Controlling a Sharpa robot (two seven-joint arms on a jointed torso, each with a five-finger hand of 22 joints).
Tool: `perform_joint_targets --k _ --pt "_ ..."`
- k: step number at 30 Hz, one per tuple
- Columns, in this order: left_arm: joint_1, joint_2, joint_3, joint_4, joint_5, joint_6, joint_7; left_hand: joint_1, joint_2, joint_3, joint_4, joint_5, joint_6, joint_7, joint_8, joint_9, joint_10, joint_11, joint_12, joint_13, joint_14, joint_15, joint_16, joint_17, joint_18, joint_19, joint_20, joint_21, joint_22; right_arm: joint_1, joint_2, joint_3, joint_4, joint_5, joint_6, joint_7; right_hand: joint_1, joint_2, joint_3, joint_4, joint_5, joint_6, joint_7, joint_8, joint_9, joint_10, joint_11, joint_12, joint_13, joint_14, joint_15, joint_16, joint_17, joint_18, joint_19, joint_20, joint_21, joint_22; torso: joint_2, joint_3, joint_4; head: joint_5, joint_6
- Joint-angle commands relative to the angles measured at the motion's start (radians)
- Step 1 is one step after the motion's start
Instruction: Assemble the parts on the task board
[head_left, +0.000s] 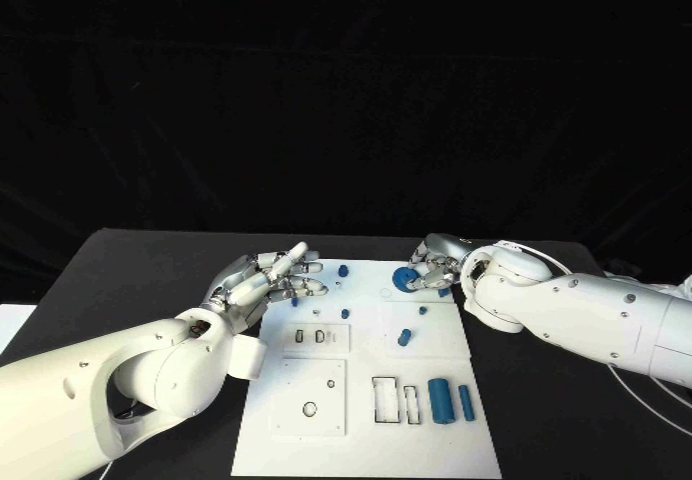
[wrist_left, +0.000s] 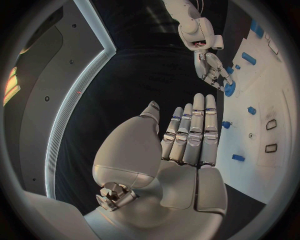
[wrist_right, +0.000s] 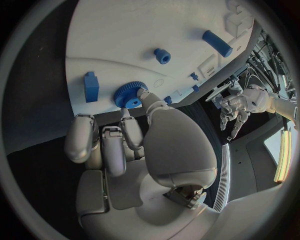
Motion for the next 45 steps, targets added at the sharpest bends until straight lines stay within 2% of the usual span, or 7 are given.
perform_joint_targets --k 1,9,12,14,26,36,45 --pt "0.001 0.001 0.001 0.002 0.001 0.018 0.004 0.004 0.01 -0.006 -0.001 0.001 -0.005 0.011 -0.002 0.0 -0.004 0.004 -0.002 -0.001 -0.005 0.0 0.005 0.001 0.003 -0.004 0.003 -0.004 -0.001 -0.007 0.006 -0.004 -0.003 -0.041 0.038 -0.02 0.005 0.005 -0.005 -0.004 0.0 0.013 0.0 0.009 0.003 0.007 0.001 0.006 0.003 0.09 0.007 0.006 0.174 -0.016 0.005 -0.001 0.003 0.001 0.0 -0.0003 0.0006 0.0 -0.001" --pt "0.001 0.002 0.001 0.001 0.001 0.018 0.003 0.004 0.01 -0.006 -0.001 0.001 -0.005 0.011 -0.003 0.0 -0.004 0.004 -0.002 -0.001 -0.005 0.0 0.005 0.002 0.003 -0.004 0.003 -0.004 -0.001 -0.013 0.014 -0.005 0.003 -0.101 0.015 -0.042 0.002 0.005 -0.013 0.0 -0.013 0.037 -0.006 0.028 0.01 0.012 -0.004 0.017 0.018 0.09 0.004 0.007 0.176 -0.017 0.006 -0.002 0.007 0.009 0.0 -0.0006 0.0008 0.001 -0.002" --pt "0.001 0.001 0.001 0.002 0.001 0.019 0.002 0.005 0.011 -0.006 -0.002 0.001 -0.005 0.011 -0.003 0.0 -0.004 0.004 -0.002 -0.001 -0.006 0.0 0.005 0.003 0.003 -0.004 0.003 -0.003 -0.001 -0.015 0.016 -0.005 0.006 -0.127 -0.007 -0.056 0.029 0.021 0.005 -0.014 -0.092 0.064 -0.015 0.046 0.016 0.021 -0.012 0.03 0.032 0.091 -0.003 0.011 0.181 -0.019 0.013 -0.007 0.016 0.024 0.0 -0.0009 0.0001 -0.001 -0.002" --pt "0.001 0.001 0.001 0.002 0.001 0.019 0.002 0.005 0.011 -0.006 -0.002 0.001 -0.005 0.011 -0.003 0.0 -0.004 0.004 -0.002 -0.001 -0.006 0.0 0.005 0.003 0.003 -0.004 0.003 -0.003 -0.001 -0.016 0.016 -0.005 0.008 -0.142 -0.023 -0.064 0.034 0.026 0.013 -0.016 -0.108 0.076 -0.019 0.054 0.019 0.025 -0.015 0.034 0.038 0.091 -0.005 0.012 0.183 -0.02 0.015 -0.01 0.019 0.03 0.0 -0.0009 0.0001 0.0 -0.002" --pt "0.001 0.0 0.001 0.001 0.001 0.019 -0.001 0.005 0.011 -0.006 -0.002 0.001 -0.005 0.011 -0.003 0.0 -0.004 0.004 -0.003 -0.001 -0.006 0.0 0.006 0.003 0.003 -0.004 0.003 -0.003 -0.001 -0.019 0.013 -0.005 0.042 -0.18 -0.137 -0.046 0.037 0.037 0.04 -0.018 -0.079 0.11 -0.035 0.077 0.032 0.039 -0.029 0.05 0.057 0.093 -0.017 0.017 0.191 -0.025 0.027 -0.02 0.032 0.056 0.0 -0.0001 0.0018 0.002 -0.003" --pt "0.001 0.0 0.001 -0.003 0.001 0.02 -0.002 0.006 0.011 -0.006 -0.003 0.002 -0.006 0.012 -0.004 0.0 -0.005 0.004 -0.003 -0.001 -0.006 0.001 0.006 0.004 0.003 -0.004 0.003 -0.003 -0.002 -0.019 0.013 -0.004 0.096 -0.18 -0.174 -0.04 0.019 0.034 0.043 -0.009 -0.074 0.109 -0.035 0.076 0.033 0.038 -0.029 0.045 0.056 0.093 -0.018 0.017 0.19 -0.025 0.028 -0.022 0.034 0.059 0.0 0.0002 0.0011 0.008 -0.002" --pt "0.001 0.002 0.001 -0.01 0.001 0.021 -0.003 0.006 0.011 -0.006 -0.003 0.002 -0.006 0.012 -0.004 0.0 -0.005 0.004 -0.003 -0.001 -0.006 0.001 0.006 0.004 0.003 -0.004 0.003 -0.003 -0.002 -0.014 0.066 -0.003 0.115 -0.185 -0.183 -0.04 0.017 0.033 0.044 -0.008 -0.077 0.106 -0.034 0.074 0.033 0.037 -0.029 0.042 0.053 0.092 -0.018 0.016 0.188 -0.026 0.029 -0.022 0.035 0.062 0.0 -0.001 0.0034 0.009 -0.003"
